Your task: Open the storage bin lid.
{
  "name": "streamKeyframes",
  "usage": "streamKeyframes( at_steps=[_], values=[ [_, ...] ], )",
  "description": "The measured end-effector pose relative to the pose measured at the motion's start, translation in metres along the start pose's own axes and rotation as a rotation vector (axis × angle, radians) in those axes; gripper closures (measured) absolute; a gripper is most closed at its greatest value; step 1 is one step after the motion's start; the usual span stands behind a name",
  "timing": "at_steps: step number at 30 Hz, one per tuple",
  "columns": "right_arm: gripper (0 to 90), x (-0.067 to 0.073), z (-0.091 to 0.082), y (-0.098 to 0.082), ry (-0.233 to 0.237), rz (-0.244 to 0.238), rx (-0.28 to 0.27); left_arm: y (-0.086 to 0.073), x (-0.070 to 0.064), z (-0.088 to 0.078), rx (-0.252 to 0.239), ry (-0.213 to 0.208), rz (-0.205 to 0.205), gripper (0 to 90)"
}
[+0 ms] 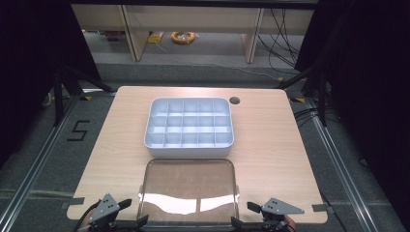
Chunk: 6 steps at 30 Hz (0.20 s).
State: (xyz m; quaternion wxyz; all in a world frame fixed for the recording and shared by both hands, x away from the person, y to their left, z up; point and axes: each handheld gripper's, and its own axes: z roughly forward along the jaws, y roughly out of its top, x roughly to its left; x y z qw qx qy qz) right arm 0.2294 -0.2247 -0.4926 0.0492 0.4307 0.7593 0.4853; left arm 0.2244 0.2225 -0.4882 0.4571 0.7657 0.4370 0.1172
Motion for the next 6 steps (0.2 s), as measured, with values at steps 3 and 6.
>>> streamKeyframes(
  at_steps=[3,6],
  values=[
    [17.0,0.0021,0.0001,-0.0005,0.008,0.037,0.003,0.0003,0.0008,-0.0005,0.003,0.001,0.004,17.3],
    [17.1,-0.0015,0.0015,-0.0001,-0.002,-0.009,-0.003,0.0005,0.0009,-0.0011,0.004,0.001,-0.005,17.3]
  ],
)
